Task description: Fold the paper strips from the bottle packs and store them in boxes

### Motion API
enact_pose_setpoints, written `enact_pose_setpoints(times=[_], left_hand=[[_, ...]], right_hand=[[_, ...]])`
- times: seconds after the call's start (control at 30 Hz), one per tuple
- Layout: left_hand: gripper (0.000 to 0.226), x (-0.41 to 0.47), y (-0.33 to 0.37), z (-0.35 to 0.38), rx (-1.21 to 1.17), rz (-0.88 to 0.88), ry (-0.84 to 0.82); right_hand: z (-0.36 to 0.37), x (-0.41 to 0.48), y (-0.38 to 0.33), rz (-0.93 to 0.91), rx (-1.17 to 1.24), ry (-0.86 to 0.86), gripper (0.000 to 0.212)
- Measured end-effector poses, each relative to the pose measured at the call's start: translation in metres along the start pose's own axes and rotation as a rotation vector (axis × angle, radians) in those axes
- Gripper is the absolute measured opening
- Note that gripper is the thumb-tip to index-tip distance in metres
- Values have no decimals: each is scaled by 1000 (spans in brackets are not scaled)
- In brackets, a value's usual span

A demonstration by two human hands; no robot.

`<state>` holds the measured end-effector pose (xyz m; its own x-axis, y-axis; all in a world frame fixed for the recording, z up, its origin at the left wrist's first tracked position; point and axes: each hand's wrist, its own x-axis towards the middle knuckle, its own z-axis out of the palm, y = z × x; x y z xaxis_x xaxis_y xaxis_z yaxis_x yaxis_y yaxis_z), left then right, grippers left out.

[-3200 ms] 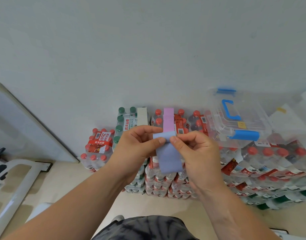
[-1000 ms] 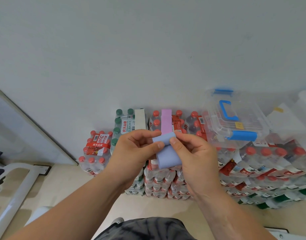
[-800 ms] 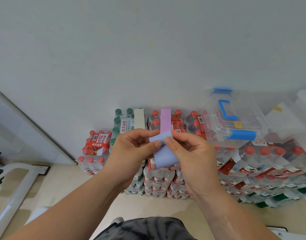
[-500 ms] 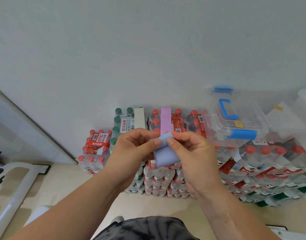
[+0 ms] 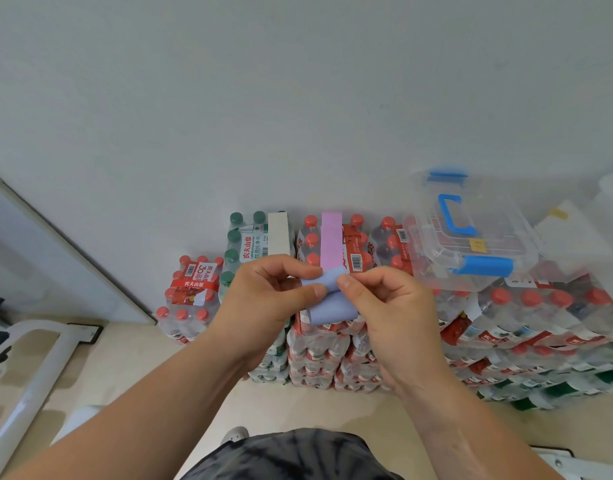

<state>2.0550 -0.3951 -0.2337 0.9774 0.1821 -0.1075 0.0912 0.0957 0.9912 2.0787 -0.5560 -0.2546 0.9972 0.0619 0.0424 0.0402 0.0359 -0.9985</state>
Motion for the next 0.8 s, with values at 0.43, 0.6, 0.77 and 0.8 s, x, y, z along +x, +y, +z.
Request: enact_pose_setpoints(times=[0.43, 0.6, 0.77, 0.8], left_hand=[[19, 10, -11, 8, 1, -136, -52], [20, 21, -18, 5, 53, -139, -77], [14, 46, -22, -9, -5, -189, -133], [12, 52, -23, -13, -44, -211, -143]], right_hand=[[-15, 1, 11, 41, 16, -49, 14], [-5, 8, 14, 86, 19, 40, 7], [10, 22, 18, 102, -31, 79, 10], [13, 26, 17, 111, -31, 87, 11]])
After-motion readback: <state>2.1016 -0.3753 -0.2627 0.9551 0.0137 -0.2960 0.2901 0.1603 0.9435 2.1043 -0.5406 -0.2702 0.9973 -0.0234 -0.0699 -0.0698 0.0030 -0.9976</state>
